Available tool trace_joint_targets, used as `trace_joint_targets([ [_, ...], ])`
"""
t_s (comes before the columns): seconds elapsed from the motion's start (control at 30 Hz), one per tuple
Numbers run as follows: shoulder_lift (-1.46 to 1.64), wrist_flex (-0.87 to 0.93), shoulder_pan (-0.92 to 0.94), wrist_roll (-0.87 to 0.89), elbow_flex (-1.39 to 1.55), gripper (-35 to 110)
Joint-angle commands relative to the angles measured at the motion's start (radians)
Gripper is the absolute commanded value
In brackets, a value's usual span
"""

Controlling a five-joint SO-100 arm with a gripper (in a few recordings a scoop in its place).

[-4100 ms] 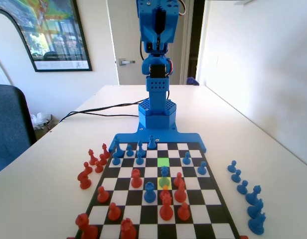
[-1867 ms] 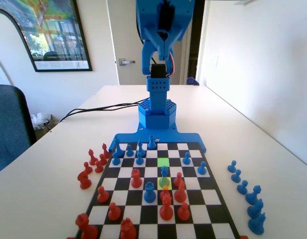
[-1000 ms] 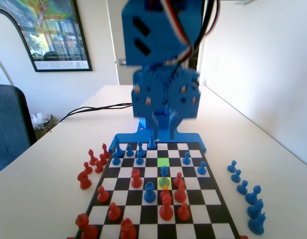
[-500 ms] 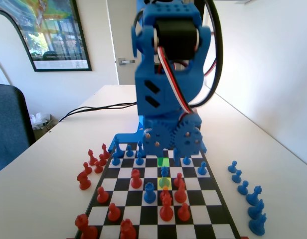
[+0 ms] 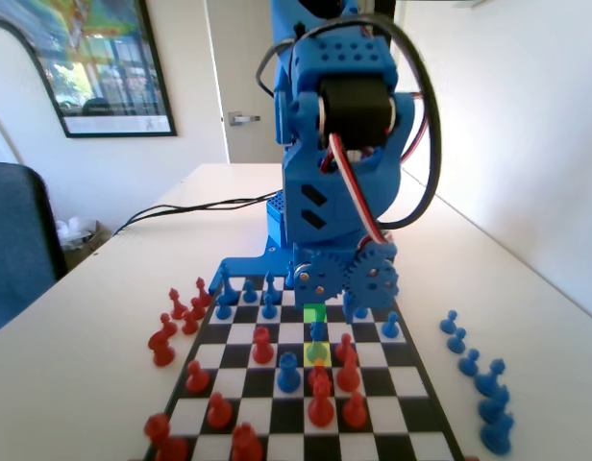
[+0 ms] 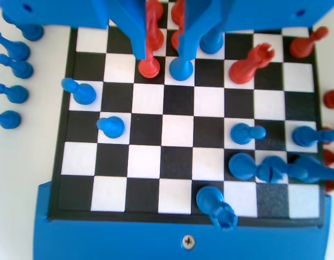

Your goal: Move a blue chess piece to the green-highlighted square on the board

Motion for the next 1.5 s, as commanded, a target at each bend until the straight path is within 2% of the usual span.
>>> trace_joint_targets([
  [0.0, 0.037, 0.044, -0.014, -0.002, -0.081, 11],
  [0.3, 0.04, 0.138, 0.032, -0.02, -0.187, 11],
  [0.57, 0.02, 0.069, 0.077, -0.061, -0.127, 11],
  [1.07, -0.002, -0.089, 0.051, -0.071, 0.011, 11],
  [1.47, -0.003, -0.124, 0.052, -0.074, 0.035, 11],
])
